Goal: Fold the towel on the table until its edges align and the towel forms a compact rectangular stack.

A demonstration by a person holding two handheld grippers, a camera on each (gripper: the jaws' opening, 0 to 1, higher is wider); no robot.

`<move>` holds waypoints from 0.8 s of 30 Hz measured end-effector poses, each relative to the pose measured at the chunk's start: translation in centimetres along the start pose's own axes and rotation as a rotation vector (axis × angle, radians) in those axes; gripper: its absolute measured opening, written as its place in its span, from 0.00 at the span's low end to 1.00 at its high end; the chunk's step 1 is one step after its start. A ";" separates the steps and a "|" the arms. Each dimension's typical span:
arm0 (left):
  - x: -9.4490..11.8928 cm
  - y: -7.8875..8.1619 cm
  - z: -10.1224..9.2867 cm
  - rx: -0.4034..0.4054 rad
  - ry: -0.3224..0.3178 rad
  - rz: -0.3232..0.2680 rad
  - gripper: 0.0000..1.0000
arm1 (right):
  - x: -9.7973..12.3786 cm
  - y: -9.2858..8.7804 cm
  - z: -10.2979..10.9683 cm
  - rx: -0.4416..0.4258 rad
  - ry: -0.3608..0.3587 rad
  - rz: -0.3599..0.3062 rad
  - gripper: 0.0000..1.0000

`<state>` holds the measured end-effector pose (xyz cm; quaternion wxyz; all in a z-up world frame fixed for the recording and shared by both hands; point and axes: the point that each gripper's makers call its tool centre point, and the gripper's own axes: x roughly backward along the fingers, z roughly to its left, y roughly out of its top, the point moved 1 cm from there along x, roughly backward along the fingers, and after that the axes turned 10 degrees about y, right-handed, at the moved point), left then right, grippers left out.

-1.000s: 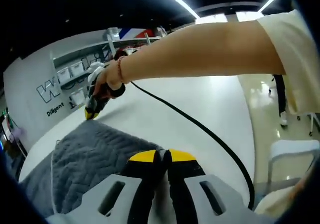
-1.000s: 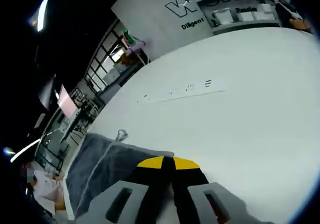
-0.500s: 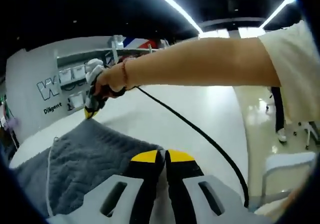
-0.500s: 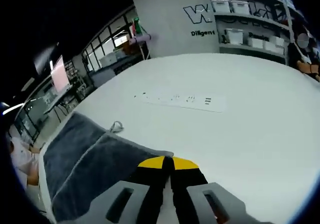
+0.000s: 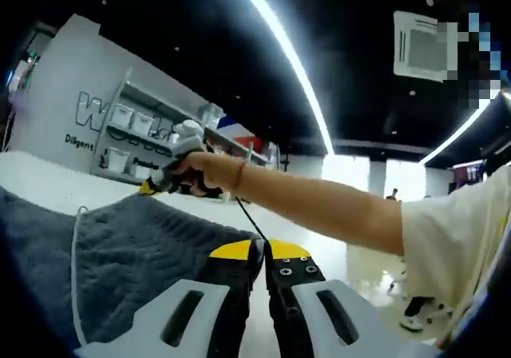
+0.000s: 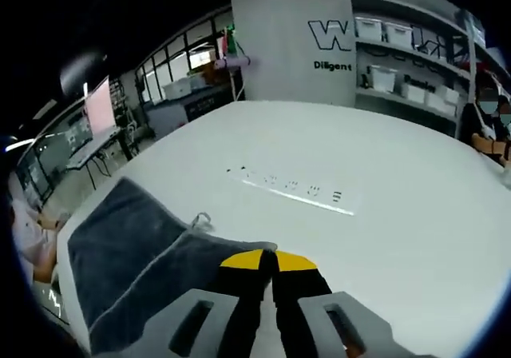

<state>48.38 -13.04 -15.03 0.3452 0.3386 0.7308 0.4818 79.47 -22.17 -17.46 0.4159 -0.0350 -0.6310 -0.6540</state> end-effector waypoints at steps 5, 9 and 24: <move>1.2 2.1 0.9 0.046 -0.001 -0.060 0.04 | 0.2 2.4 1.2 0.058 -0.021 0.011 0.00; 2.2 3.5 1.7 0.077 0.006 -0.103 0.04 | -0.5 4.0 2.3 0.083 -0.027 0.026 0.00; 8.1 9.0 6.6 0.169 0.064 -0.274 0.04 | -2.8 8.5 8.3 0.201 -0.074 0.084 0.00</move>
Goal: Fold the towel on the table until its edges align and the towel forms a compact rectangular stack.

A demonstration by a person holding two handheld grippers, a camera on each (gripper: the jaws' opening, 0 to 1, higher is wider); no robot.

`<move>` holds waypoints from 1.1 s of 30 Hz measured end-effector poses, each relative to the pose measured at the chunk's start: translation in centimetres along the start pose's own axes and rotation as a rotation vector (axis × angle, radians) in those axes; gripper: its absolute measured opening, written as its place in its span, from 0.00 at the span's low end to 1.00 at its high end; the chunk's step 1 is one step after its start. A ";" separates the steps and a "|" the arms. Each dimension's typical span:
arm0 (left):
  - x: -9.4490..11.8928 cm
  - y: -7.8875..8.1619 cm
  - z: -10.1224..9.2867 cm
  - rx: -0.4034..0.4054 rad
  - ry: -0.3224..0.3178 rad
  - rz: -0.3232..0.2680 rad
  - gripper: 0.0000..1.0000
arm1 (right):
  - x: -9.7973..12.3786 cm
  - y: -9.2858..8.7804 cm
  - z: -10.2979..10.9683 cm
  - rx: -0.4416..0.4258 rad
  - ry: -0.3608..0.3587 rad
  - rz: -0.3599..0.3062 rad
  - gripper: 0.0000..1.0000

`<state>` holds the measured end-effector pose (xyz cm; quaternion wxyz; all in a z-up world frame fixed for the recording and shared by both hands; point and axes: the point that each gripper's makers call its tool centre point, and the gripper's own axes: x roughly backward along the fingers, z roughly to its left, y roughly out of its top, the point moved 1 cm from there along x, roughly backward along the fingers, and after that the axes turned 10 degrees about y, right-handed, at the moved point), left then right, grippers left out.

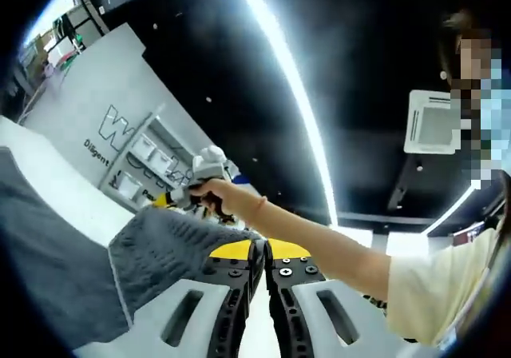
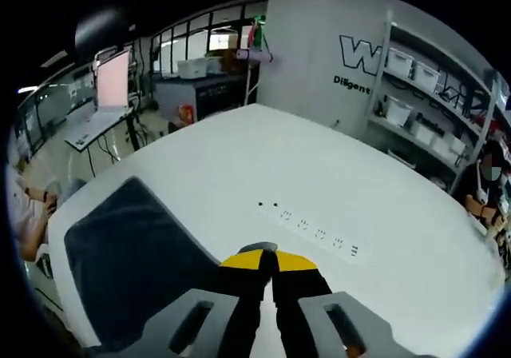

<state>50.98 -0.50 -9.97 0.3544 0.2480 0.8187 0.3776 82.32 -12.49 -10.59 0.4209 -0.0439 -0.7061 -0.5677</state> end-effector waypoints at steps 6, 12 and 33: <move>1.7 2.2 2.0 -0.008 0.041 -0.041 0.04 | -1.7 2.2 2.1 0.036 -0.004 0.024 0.00; 3.6 4.3 4.3 -0.012 0.089 -0.075 0.04 | -3.3 3.4 4.4 0.044 0.007 0.033 0.00; 8.4 6.4 10.3 0.014 0.243 -0.083 0.05 | -10.0 4.3 11.1 0.092 0.049 0.083 0.00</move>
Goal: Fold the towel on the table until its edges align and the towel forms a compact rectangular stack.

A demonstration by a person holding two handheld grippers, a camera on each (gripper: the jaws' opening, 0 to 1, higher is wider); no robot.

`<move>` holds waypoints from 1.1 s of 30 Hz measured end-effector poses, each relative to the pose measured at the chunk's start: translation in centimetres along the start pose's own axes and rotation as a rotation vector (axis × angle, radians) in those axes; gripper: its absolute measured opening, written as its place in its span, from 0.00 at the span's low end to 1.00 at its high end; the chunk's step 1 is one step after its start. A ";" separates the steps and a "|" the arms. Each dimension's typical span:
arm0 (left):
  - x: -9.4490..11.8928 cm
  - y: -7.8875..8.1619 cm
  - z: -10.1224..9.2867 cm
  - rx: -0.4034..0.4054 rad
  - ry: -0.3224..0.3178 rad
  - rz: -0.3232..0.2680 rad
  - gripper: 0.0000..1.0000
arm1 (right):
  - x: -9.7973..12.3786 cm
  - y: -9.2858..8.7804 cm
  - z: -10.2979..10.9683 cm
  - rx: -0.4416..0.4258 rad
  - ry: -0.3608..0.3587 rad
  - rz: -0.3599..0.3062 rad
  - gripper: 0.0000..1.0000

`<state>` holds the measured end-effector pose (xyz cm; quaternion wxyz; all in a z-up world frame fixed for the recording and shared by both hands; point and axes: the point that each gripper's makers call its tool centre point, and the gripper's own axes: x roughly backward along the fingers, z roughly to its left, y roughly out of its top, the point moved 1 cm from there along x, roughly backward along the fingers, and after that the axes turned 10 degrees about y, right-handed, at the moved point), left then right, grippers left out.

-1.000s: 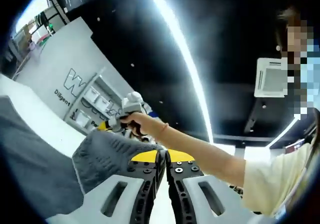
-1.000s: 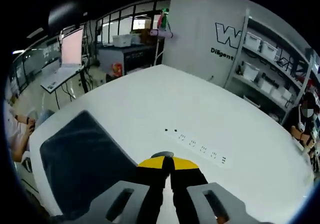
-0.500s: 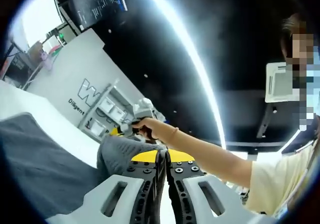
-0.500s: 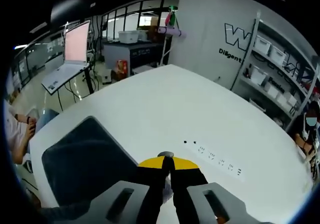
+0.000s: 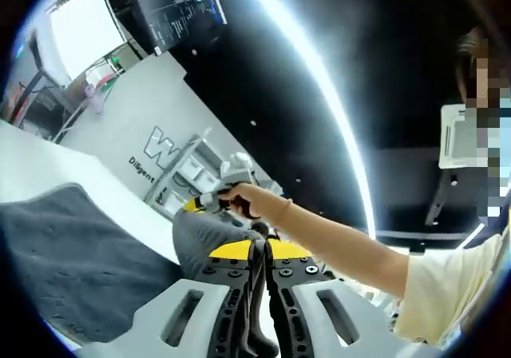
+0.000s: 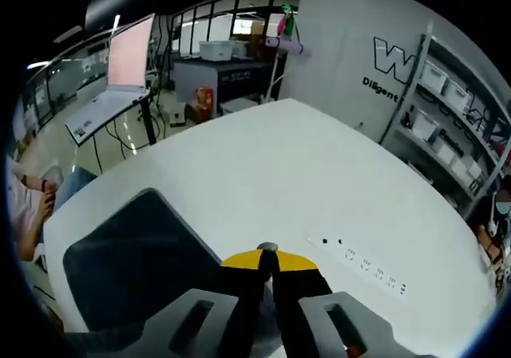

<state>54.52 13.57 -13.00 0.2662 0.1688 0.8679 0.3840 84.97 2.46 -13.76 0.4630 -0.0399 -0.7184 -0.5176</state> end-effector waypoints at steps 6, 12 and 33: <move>0.8 -0.6 1.8 -0.001 0.050 0.041 0.05 | -1.8 0.3 0.5 -0.010 0.010 0.010 0.00; 1.6 -1.4 3.8 -0.081 0.133 0.103 0.05 | -3.5 0.0 1.4 -0.001 0.016 0.019 0.00; 4.3 -3.3 6.9 -0.238 0.280 0.210 0.05 | -10.1 -1.0 6.0 0.047 0.095 0.047 0.01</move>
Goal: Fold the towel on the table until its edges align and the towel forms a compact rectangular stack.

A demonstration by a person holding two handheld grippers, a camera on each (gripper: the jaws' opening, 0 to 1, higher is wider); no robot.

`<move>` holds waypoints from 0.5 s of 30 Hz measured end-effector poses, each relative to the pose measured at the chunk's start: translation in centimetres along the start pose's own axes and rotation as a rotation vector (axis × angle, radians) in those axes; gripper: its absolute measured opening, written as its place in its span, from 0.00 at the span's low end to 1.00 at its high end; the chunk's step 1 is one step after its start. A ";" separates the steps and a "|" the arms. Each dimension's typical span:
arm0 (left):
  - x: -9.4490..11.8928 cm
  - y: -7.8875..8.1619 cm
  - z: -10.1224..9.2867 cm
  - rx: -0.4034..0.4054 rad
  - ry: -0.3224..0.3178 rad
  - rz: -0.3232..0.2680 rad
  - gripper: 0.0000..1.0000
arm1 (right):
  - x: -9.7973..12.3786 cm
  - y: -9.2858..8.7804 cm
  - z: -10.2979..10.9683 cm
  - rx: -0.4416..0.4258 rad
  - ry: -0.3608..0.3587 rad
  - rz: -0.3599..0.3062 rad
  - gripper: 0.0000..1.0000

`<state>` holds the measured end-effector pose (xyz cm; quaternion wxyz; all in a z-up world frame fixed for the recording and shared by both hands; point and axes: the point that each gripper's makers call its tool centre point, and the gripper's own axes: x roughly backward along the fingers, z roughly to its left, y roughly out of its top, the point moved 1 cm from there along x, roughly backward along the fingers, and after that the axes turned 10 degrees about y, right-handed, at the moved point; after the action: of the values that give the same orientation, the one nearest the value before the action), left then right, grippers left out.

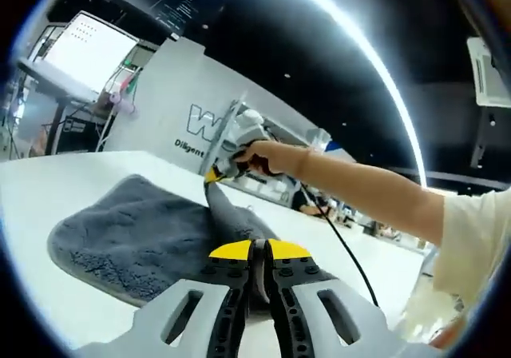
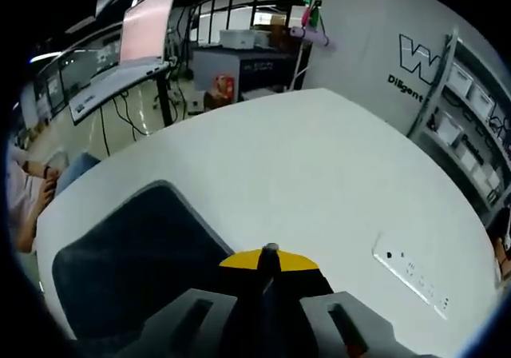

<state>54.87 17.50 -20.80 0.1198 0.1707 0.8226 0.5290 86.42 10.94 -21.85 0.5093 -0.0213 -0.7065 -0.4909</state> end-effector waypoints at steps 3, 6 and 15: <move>0.6 -0.1 0.1 0.007 0.006 0.009 0.05 | -1.1 -0.1 0.6 0.005 0.019 0.008 0.02; 0.8 -0.6 0.4 -0.013 0.024 0.030 0.05 | -2.1 -0.2 1.3 0.014 0.039 0.013 0.03; 1.2 -1.8 2.2 -0.118 0.112 0.088 0.05 | -3.2 -0.3 3.3 0.055 0.089 -0.003 0.32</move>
<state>54.30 19.11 -23.36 0.0602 0.1696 0.7872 0.5899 85.49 14.63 -24.47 0.5398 0.0157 -0.6965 -0.4725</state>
